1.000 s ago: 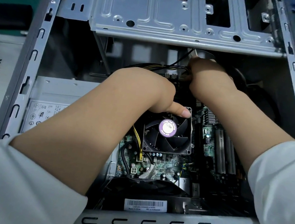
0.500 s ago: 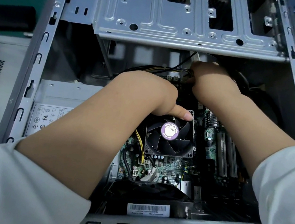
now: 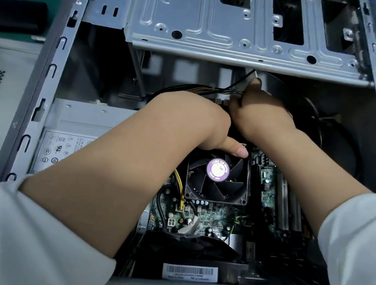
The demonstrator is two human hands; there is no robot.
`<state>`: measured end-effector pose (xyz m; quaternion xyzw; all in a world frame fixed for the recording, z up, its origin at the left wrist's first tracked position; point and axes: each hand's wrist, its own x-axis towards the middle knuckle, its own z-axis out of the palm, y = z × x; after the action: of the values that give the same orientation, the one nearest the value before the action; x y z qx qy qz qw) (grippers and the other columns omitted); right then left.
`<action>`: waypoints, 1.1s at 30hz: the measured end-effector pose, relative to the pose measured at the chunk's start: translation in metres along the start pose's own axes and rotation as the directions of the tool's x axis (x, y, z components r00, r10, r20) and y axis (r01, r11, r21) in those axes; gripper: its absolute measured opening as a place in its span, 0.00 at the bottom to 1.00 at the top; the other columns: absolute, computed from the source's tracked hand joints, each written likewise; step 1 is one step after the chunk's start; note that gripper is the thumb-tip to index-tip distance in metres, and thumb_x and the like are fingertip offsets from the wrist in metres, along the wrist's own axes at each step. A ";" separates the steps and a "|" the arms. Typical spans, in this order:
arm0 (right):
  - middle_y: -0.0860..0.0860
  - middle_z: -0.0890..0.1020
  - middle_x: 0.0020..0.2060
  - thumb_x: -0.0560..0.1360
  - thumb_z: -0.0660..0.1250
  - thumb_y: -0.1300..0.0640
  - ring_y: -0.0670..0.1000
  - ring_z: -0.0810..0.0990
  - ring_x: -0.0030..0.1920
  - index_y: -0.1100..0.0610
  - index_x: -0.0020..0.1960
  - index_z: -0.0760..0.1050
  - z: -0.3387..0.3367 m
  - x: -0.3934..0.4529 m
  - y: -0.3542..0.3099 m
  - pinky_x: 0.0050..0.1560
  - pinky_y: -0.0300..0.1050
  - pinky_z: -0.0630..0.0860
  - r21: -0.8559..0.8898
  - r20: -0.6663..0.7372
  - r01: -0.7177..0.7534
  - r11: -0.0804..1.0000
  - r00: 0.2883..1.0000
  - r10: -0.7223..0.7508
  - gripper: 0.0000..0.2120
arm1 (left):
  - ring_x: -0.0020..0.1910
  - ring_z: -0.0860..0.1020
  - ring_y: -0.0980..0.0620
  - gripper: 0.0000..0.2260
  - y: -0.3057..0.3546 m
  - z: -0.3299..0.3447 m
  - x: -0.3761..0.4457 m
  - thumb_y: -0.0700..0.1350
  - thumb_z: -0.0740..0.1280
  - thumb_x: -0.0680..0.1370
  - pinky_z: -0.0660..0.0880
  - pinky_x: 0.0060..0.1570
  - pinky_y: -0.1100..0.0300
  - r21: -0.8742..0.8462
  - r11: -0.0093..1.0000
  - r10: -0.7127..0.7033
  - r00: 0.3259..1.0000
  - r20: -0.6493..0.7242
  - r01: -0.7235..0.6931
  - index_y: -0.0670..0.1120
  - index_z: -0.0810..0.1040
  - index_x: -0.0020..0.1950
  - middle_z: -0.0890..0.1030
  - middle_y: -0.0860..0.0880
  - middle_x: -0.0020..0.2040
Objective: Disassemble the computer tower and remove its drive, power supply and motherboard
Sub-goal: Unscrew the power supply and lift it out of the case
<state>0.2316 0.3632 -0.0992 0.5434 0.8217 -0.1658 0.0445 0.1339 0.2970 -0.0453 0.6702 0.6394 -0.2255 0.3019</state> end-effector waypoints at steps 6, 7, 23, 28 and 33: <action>0.62 0.78 0.52 0.79 0.53 0.49 0.64 0.77 0.52 0.57 0.62 0.64 0.001 0.001 0.004 0.43 0.49 0.64 -0.039 -0.033 0.068 0.997 0.997 -0.069 0.15 | 0.31 0.65 0.53 0.28 0.001 0.000 -0.001 0.68 0.54 0.74 0.58 0.29 0.57 0.001 1.000 0.007 1.000 0.004 -0.007 0.43 0.64 0.33 0.67 0.48 0.33; 0.62 0.78 0.51 0.79 0.54 0.50 0.63 0.77 0.52 0.56 0.61 0.66 0.001 0.001 0.003 0.43 0.49 0.65 -0.077 -0.050 0.082 0.994 0.995 -0.086 0.14 | 0.31 0.65 0.53 0.28 0.001 -0.001 0.000 0.68 0.54 0.75 0.60 0.32 0.56 -0.001 1.000 0.004 1.000 0.004 -0.004 0.43 0.64 0.33 0.67 0.48 0.33; 0.61 0.77 0.54 0.78 0.56 0.50 0.63 0.76 0.54 0.57 0.58 0.68 -0.004 0.002 0.000 0.45 0.49 0.68 -0.025 -0.006 0.007 1.000 1.000 -0.007 0.14 | 0.32 0.65 0.52 0.28 -0.001 0.002 0.007 0.70 0.54 0.73 0.63 0.44 0.55 -0.021 1.000 -0.006 1.000 0.000 0.006 0.44 0.63 0.34 0.66 0.49 0.34; 0.59 0.78 0.52 0.76 0.60 0.52 0.60 0.76 0.53 0.56 0.51 0.70 -0.015 0.004 -0.010 0.46 0.46 0.70 0.199 -0.051 -0.011 0.980 0.998 0.021 0.08 | 0.46 0.69 0.46 0.32 -0.003 -0.001 0.002 0.69 0.57 0.72 0.65 0.49 0.56 -0.093 0.996 0.001 1.000 -0.008 -0.002 0.42 0.73 0.58 0.69 0.48 0.47; 0.59 0.76 0.56 0.77 0.61 0.60 0.58 0.76 0.55 0.59 0.60 0.65 -0.025 -0.012 -0.013 0.39 0.38 0.62 0.255 0.105 0.029 0.966 0.993 -0.058 0.13 | 0.44 0.68 0.47 0.29 -0.001 -0.012 -0.019 0.66 0.58 0.75 0.64 0.46 0.57 -0.087 0.996 -0.016 0.995 -0.097 0.008 0.42 0.73 0.60 0.69 0.48 0.41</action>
<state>0.2274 0.3560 -0.0701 0.5164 0.8018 -0.3003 0.0168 0.1301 0.2920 -0.0235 0.6628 0.6666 -0.1662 0.2978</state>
